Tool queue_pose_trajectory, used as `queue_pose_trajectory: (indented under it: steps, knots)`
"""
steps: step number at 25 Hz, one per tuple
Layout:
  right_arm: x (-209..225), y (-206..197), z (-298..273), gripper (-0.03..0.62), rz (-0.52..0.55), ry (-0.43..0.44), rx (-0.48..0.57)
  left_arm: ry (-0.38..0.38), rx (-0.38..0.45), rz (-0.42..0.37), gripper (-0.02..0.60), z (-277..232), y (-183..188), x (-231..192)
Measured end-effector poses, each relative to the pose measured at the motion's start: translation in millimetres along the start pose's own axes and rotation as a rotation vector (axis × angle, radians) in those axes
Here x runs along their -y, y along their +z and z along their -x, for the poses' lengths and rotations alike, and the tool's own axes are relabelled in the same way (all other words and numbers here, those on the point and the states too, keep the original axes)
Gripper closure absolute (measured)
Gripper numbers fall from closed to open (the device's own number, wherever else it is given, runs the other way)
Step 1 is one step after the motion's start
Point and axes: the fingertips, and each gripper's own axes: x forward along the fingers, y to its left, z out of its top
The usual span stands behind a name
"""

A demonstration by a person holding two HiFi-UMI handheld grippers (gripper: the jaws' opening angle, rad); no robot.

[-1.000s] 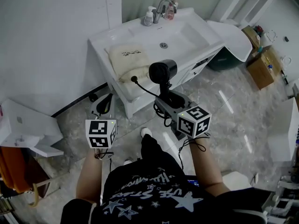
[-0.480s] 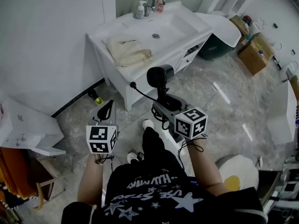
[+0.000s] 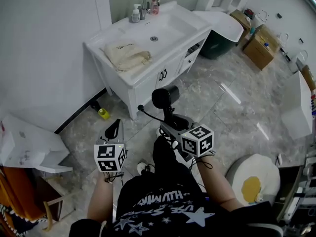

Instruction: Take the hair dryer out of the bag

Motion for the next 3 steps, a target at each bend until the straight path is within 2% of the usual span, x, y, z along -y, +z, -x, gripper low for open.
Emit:
queue_pose_trajectory:
  steps: [3]
  knots:
    - [0.9,-3.2,4.3,0.407,-0.001,-0.007,0.002,-0.004,0.013,-0.007,0.558,0.1,4.9,4.4]
